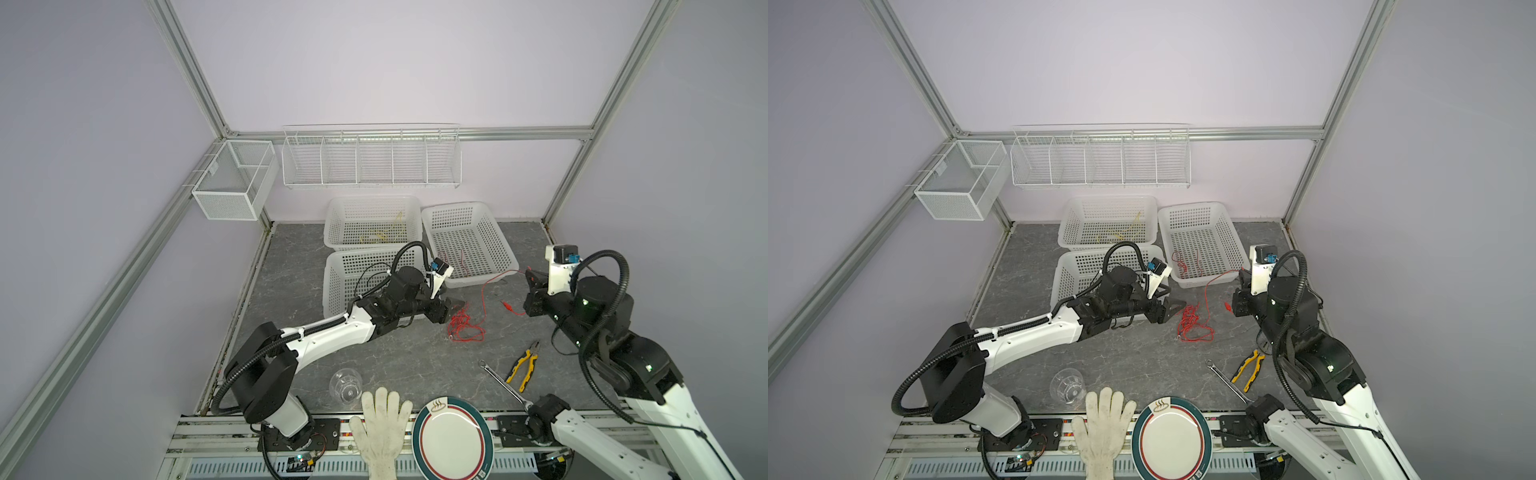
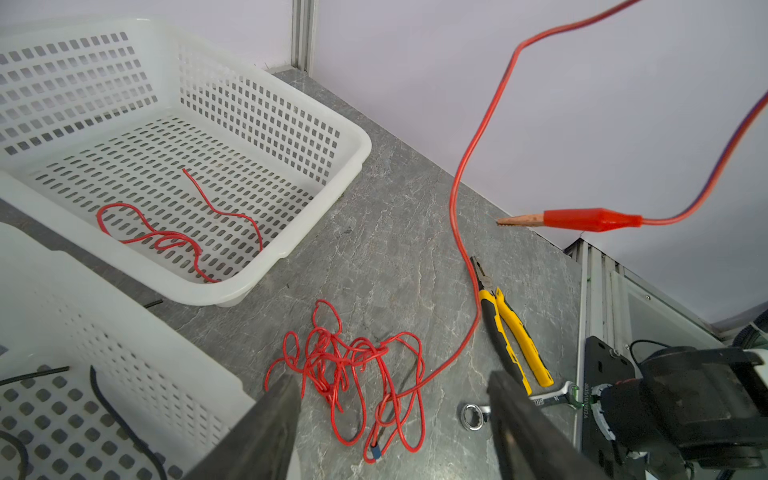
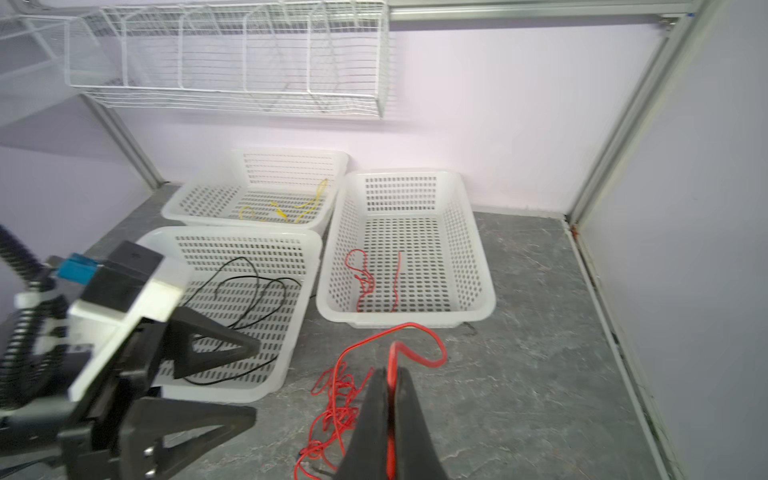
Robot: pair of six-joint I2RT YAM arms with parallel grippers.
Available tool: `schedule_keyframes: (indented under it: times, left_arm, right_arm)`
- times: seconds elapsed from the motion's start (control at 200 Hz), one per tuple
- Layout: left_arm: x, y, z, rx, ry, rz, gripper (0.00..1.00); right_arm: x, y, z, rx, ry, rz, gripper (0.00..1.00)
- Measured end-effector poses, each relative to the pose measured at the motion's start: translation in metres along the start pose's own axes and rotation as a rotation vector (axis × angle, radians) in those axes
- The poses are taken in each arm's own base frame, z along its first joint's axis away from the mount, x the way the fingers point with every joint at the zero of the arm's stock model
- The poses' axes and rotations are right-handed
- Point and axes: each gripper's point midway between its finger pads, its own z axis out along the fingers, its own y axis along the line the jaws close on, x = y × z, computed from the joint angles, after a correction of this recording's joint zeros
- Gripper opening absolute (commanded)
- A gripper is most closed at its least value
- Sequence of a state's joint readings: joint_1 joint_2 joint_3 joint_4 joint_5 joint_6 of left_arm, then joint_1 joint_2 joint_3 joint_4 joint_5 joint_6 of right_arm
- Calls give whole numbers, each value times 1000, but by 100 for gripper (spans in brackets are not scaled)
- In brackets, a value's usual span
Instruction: Untangle the cables
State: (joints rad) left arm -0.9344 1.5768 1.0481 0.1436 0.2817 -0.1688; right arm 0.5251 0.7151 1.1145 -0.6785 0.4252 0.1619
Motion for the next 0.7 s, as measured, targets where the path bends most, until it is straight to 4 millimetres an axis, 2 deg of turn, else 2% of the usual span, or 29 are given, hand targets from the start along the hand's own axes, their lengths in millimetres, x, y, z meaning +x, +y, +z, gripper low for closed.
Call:
schedule_keyframes:
  times: [0.125, 0.285, 0.515, 0.7]
  left_arm:
    - [1, 0, 0, -1, 3, 6, 72]
    - [1, 1, 0, -6, 5, 8, 72]
    - [1, 3, 0, -16, 3, 9, 71]
    - [4, 3, -1, -18, 4, 8, 72]
  right_arm:
    - [11, -15, 1, 85, 35, -3, 6]
    - [10, -26, -3, 143, 29, -1, 6]
    - [-13, -32, -14, 161, -47, 11, 6]
    - [-38, -25, -2, 160, -94, -8, 6]
